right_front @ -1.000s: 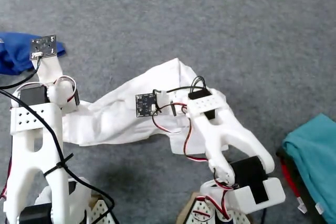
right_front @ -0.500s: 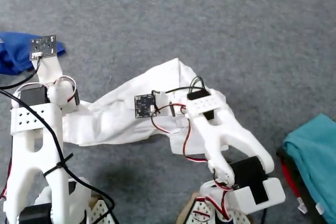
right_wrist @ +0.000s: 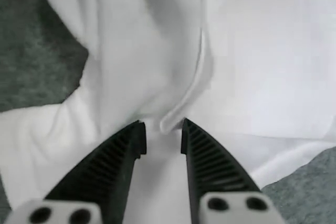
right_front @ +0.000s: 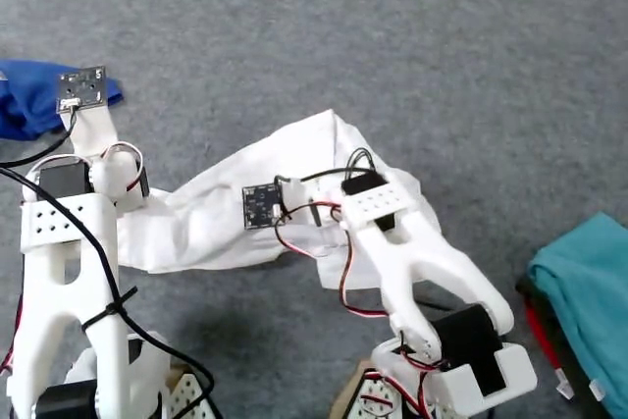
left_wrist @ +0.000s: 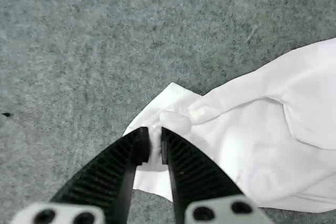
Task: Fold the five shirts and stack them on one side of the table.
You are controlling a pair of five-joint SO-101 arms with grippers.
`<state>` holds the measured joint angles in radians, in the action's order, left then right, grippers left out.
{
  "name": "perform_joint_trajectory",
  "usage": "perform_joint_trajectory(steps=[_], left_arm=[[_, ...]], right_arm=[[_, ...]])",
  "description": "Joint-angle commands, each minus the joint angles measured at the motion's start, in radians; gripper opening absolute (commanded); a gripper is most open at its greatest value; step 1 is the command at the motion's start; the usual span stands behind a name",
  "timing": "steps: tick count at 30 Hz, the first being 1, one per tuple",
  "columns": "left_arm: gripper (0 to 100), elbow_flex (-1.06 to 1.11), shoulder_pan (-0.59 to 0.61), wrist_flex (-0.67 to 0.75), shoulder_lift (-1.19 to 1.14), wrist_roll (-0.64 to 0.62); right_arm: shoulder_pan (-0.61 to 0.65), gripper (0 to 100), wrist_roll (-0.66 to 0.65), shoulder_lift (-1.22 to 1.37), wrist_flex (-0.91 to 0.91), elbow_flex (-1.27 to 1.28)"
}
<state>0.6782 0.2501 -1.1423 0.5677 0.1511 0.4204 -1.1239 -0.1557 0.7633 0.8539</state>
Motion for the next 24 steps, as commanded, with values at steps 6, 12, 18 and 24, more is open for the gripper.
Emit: perform_joint_trajectory(steps=[6, 12, 18, 24], left_arm=[[2, -0.003, -0.003, 0.017, 0.019, -0.002], [2, -0.003, -0.003, 0.017, 0.019, -0.002], [2, -0.003, -0.003, 0.017, 0.019, -0.002], [2, -0.003, -0.003, 0.017, 0.019, -0.002]], right_arm=[[0.007, 13.2, 0.017, -0.033, -0.084, -0.001], [-0.021, 13.0, 0.017, -0.033, -0.175, 0.001], [-0.039, 13.0, 0.017, -0.033, -0.180, -0.001], [-0.048, 12.9, 0.015, 0.010, -0.180, -0.005]])
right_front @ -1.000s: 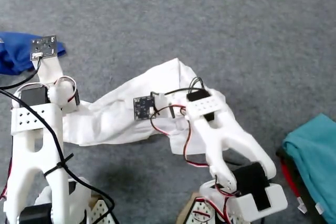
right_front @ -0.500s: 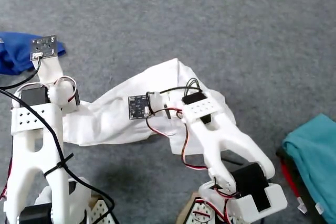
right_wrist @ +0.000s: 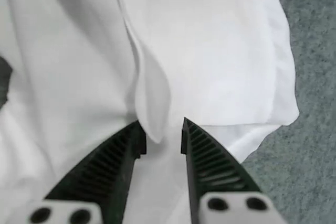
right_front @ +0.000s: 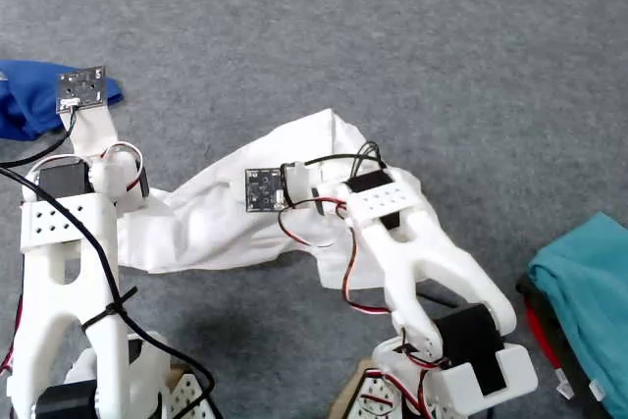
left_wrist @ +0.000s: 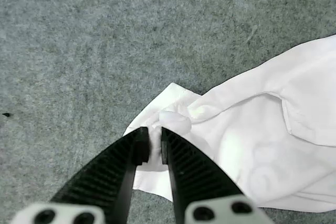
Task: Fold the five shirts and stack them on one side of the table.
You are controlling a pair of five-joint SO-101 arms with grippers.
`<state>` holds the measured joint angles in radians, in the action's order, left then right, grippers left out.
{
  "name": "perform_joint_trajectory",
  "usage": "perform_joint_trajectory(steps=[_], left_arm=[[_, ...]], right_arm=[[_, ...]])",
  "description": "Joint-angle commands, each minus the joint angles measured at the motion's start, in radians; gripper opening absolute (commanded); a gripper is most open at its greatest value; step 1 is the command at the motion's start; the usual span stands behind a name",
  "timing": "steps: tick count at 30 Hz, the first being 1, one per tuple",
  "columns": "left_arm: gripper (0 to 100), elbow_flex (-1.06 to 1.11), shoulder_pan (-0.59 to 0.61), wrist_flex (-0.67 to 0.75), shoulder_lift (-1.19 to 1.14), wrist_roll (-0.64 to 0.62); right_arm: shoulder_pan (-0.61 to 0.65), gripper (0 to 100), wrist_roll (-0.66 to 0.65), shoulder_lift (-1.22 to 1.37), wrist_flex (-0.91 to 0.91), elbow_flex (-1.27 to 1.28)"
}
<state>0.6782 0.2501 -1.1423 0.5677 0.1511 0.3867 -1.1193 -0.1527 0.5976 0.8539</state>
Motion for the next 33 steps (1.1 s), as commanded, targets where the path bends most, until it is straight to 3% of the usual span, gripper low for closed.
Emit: perform_joint_trajectory(steps=[1, 7, 20, 26, 33], left_arm=[[2, -0.002, -0.003, 0.017, 0.019, -0.002], [2, -0.002, -0.003, 0.017, 0.019, -0.002], [2, -0.002, -0.002, 0.017, 0.019, 0.000], [2, -0.006, -0.003, 0.046, 0.019, -0.014], [2, -0.133, -0.003, 0.066, 0.019, -0.132]], right_arm=[[-0.012, 12.2, 0.011, 0.022, -0.014, -0.007], [-0.013, 0.5, 0.012, 0.099, -0.008, -0.070], [-0.068, 0.4, 0.015, 0.101, -0.006, -0.124], [-0.117, 0.4, 0.064, -0.064, 0.087, -0.171], [-0.143, 0.4, 0.279, -0.275, 0.255, -0.335]])
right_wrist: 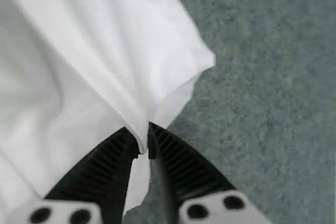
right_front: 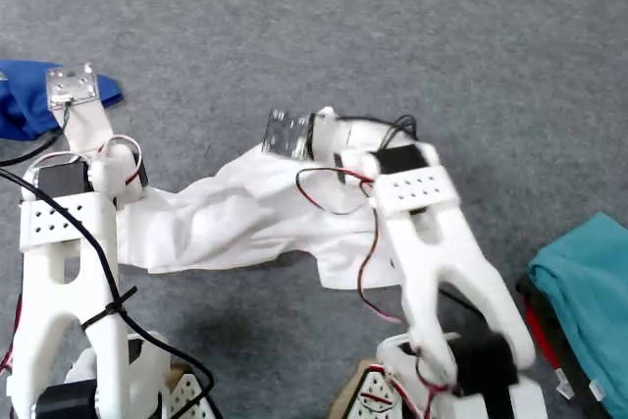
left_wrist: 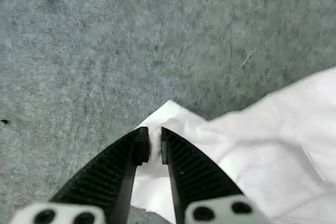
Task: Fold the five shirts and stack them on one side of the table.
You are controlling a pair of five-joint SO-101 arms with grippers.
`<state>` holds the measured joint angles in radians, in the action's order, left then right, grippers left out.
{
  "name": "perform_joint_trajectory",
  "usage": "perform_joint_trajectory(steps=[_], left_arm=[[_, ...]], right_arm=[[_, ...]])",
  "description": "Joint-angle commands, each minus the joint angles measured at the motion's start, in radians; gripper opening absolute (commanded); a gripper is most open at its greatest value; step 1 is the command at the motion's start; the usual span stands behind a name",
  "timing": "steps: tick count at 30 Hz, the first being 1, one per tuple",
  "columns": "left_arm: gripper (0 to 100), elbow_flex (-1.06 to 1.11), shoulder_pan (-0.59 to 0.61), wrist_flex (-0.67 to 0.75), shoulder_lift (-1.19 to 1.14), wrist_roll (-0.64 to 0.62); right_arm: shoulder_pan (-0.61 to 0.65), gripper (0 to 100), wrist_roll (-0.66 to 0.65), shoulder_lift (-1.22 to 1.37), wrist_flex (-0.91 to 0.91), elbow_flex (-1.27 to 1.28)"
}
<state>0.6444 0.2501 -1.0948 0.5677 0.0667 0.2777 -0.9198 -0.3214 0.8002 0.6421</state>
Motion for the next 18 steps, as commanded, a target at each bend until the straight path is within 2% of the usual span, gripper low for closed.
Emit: perform_joint_trajectory(steps=[1, 3, 6, 11, 14, 18], left_arm=[[2, -0.133, -0.003, 0.017, 0.019, -0.060], [2, -0.232, -0.003, -0.031, 0.030, -0.084], [2, -0.437, -0.012, -0.190, 0.088, -0.114], [2, -0.690, -0.129, -0.351, 0.180, -0.115], [2, -0.844, -0.195, -0.440, 0.205, -0.117], [2, -1.045, -0.209, -0.545, 0.203, -0.117]], right_arm=[[-0.041, 0.4, 0.110, -0.127, 0.083, -0.174], [-0.045, 0.4, 0.144, -0.150, 0.203, -0.312], [-0.045, 0.4, 0.224, -0.154, 0.382, -0.572], [-0.047, 0.4, 0.301, -0.153, 0.617, -1.015], [-0.056, 0.4, 0.318, -0.140, 0.713, -1.237], [-0.177, 0.4, 0.341, -0.079, 0.772, -1.501]])
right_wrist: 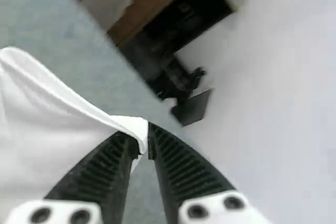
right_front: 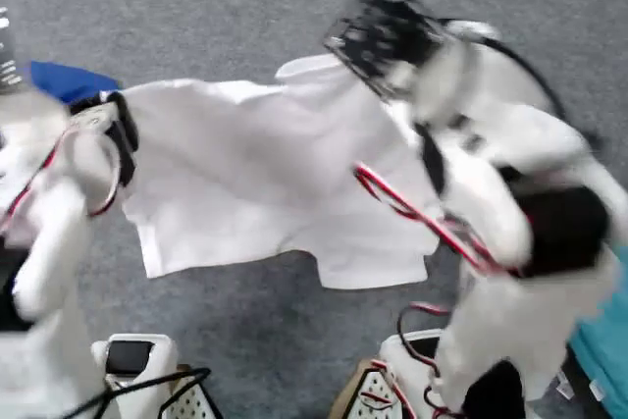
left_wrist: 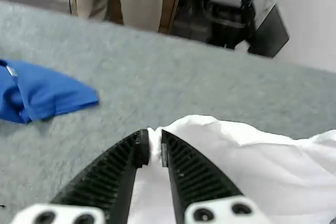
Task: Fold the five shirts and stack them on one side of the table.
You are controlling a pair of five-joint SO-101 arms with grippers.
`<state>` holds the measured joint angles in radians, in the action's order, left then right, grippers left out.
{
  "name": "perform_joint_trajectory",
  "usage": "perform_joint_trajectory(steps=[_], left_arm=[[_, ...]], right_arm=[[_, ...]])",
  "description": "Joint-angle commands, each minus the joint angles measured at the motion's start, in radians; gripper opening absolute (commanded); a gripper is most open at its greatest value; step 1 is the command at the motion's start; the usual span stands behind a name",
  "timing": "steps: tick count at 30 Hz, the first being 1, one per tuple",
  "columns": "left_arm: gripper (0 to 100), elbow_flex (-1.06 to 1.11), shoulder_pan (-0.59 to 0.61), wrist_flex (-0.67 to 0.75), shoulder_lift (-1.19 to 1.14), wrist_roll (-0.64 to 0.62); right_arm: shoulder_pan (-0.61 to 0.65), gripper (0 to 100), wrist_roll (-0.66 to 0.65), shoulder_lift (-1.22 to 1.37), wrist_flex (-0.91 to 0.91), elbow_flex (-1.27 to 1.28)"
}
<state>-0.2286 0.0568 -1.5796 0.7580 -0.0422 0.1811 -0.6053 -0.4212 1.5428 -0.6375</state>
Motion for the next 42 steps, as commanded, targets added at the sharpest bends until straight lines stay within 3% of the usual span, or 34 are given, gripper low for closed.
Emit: perform_joint_trajectory(steps=[1, 6, 11, 25, 31, 34, 38, 42], left_arm=[[2, -0.218, -0.015, -0.081, 0.013, -0.008], [2, -0.367, -0.012, -0.150, 0.013, -0.006], [2, -0.425, -0.012, -0.164, 0.021, -0.008], [2, -0.612, -0.017, -0.181, 0.024, -0.003], [2, -0.379, -0.021, -0.175, 0.012, -0.006], [2, -0.161, -0.021, -0.091, 0.013, -0.002], [2, 0.222, -0.005, 0.157, 0.013, 0.000], [2, 0.548, 0.074, 0.508, 0.005, 0.000]], right_arm=[[-0.120, 0.4, 0.031, 0.035, 0.040, -0.288], [-0.272, 0.4, 0.032, 0.064, 0.052, -0.562], [-0.343, 0.4, 0.023, 0.064, 0.046, -0.769], [-0.349, 0.4, -0.057, 0.067, 0.051, -0.997], [-0.268, 0.4, -0.077, 0.087, 0.049, -0.808], [-0.208, 0.4, -0.095, 0.088, 0.046, -0.611], [-0.143, 0.4, -0.097, 0.114, -0.049, -0.269], [-0.147, 0.4, -0.077, 0.170, -0.269, 0.033]])
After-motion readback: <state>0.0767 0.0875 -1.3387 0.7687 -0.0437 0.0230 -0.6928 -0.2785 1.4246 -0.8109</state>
